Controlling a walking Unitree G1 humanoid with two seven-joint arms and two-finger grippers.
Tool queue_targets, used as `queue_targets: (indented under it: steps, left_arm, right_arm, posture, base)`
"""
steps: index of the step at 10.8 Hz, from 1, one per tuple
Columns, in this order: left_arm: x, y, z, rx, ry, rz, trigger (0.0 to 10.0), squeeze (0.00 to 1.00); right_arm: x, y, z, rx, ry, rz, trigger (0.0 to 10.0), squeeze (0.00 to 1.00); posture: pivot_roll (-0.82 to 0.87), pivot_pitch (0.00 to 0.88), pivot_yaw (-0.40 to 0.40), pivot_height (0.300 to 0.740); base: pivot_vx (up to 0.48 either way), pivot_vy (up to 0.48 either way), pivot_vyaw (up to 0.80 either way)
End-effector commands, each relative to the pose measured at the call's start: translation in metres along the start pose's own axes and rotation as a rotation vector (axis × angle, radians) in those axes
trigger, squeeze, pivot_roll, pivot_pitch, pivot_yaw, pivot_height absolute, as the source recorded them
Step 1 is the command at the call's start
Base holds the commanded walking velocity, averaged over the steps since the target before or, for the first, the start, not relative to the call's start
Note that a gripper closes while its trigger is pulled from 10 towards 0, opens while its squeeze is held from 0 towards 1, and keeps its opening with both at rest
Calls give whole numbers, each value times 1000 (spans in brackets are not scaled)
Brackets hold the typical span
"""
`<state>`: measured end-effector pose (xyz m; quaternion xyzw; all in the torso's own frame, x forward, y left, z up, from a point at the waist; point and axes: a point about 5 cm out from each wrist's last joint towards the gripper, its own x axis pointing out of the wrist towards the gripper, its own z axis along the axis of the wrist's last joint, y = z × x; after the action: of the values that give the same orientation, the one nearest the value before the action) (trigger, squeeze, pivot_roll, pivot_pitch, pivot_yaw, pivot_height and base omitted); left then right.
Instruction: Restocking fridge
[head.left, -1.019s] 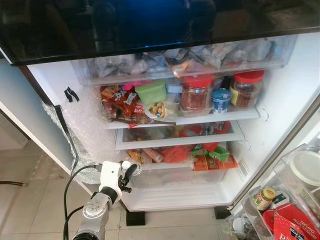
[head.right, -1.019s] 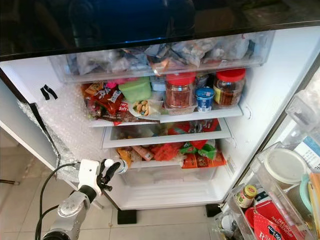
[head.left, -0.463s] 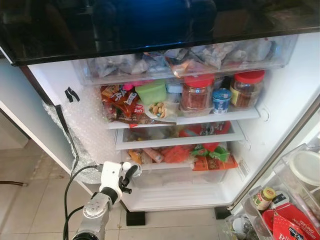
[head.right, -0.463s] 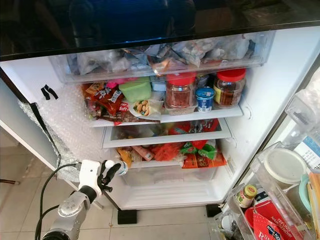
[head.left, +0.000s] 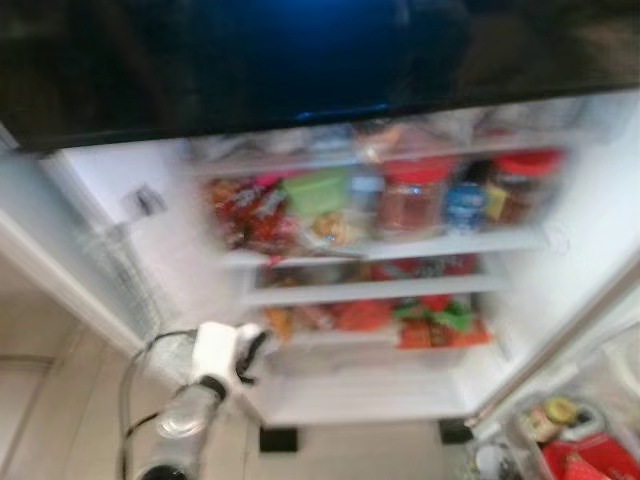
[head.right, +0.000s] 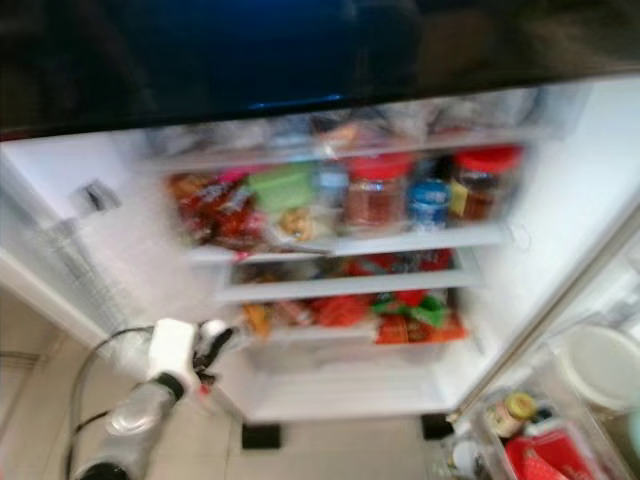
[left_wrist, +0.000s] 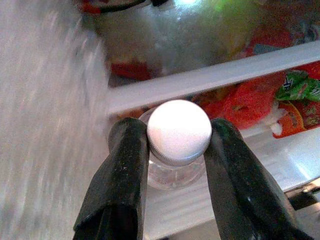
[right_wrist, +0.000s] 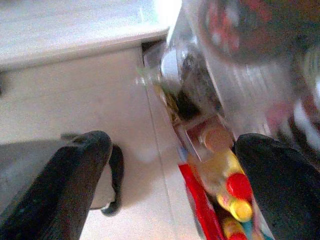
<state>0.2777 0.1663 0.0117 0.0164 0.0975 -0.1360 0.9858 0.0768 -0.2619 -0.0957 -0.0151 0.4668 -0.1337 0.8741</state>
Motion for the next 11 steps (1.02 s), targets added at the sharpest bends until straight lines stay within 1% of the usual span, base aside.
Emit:
queue_targets:
  steps: [1, 2, 5, 7, 8, 10, 11]
  left_arm:
    - [4, -5, 4, -3, -19, -13, 10000, 0]
    - [3, -4, 4, 0, -19, -11, 10000, 0]
    - [1, -5, 3, 5, -22, -24, 10000, 0]
    - [1, -6, 4, 15, -32, -32, 10000, 0]
    - [0, -5, 6, 16, -48, -36, 10000, 0]
    - [0, -4, 7, 17, -58, -23, 10000, 0]
    - [-1, -4, 7, 18, -59, -21, 10000, 0]
  right_arm:
    - [-4, -5, -11, 10, 36, -14, 10000, 0]
    - [-4, -5, -11, 12, 37, -14, 10000, 0]
    - [-4, -4, -11, 21, 32, -13, 10000, 0]
    - [-5, -3, -10, 49, 15, -10, 10000, 0]
    - [-4, -3, -10, 45, 14, -9, 10000, 0]
    - [-5, -2, -8, 76, -12, 2, 10000, 0]
    - [-5, -2, -8, 76, -13, 7, 10000, 0]
  posture:
    - [-43, 51, 96, 740]
    - [-42, 51, 96, 740]
    - [-41, 51, 99, 740]
    - [-44, 54, 102, 740]
    - [-45, 73, 105, 740]
    - [-44, 88, 105, 740]
    - [-43, 90, 106, 740]
  base:
    - [292, 0, 0]
    - [247, 0, 0]
    - [0, 0, 0]
    - [0, 0, 0]
    - [0, 0, 0]
    - [0, 0, 0]
    - [0, 0, 0]
